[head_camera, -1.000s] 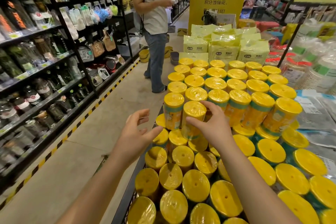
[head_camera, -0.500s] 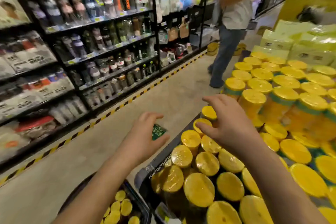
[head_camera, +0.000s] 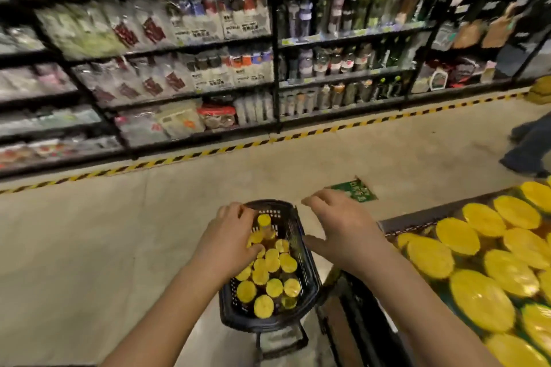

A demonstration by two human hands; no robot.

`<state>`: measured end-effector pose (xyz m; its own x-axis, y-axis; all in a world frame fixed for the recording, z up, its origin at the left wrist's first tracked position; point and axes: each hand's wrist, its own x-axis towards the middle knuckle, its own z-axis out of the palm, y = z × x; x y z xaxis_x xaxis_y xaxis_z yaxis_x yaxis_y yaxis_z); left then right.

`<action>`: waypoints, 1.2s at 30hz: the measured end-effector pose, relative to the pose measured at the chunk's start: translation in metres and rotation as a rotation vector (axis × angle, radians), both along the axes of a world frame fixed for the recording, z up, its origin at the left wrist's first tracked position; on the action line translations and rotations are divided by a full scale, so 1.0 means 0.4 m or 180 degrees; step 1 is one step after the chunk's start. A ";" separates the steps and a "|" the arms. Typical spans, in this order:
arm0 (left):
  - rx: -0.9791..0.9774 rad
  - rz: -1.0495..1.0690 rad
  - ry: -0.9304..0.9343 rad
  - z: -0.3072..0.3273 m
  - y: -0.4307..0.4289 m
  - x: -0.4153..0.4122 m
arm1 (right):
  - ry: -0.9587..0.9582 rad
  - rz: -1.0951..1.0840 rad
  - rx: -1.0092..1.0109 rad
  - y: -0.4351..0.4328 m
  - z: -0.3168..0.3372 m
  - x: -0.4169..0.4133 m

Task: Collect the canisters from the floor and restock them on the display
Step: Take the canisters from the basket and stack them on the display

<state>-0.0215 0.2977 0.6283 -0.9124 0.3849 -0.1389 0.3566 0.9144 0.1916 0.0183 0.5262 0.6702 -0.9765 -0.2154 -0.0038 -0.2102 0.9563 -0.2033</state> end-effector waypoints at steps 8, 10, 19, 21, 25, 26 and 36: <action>0.0130 0.0261 -0.0299 -0.120 -0.235 -0.084 | -0.0551 0.0002 0.0110 -0.241 -0.145 -0.148; 0.0179 0.0214 -0.0365 -0.161 -0.277 -0.126 | -0.0611 -0.0099 0.0126 -0.293 -0.190 -0.197; 0.0102 -0.0087 -0.0843 -0.449 -0.340 -0.295 | -0.0673 -0.0257 -0.0157 -0.371 -0.491 -0.387; 0.0045 -0.0076 -0.1009 -0.550 -0.331 -0.314 | -0.0855 -0.0206 -0.0187 -0.366 -0.582 -0.416; -0.0018 -0.0123 -0.1168 -0.782 -0.315 -0.334 | -0.1044 -0.0040 -0.0157 -0.352 -0.809 -0.453; -0.0008 -0.0145 -0.1224 -0.843 -0.311 -0.337 | -0.1050 0.0014 -0.0108 -0.345 -0.870 -0.461; -0.0349 -0.0709 -0.1205 -1.300 -0.256 -0.388 | -0.1406 0.0066 -0.0112 -0.294 -1.362 -0.427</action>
<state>-0.1768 0.1955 0.1084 -0.6861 0.5305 -0.4978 0.4703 0.8455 0.2527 -0.1524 0.4084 0.1254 -0.8783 -0.2424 -0.4121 -0.1149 0.9437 -0.3103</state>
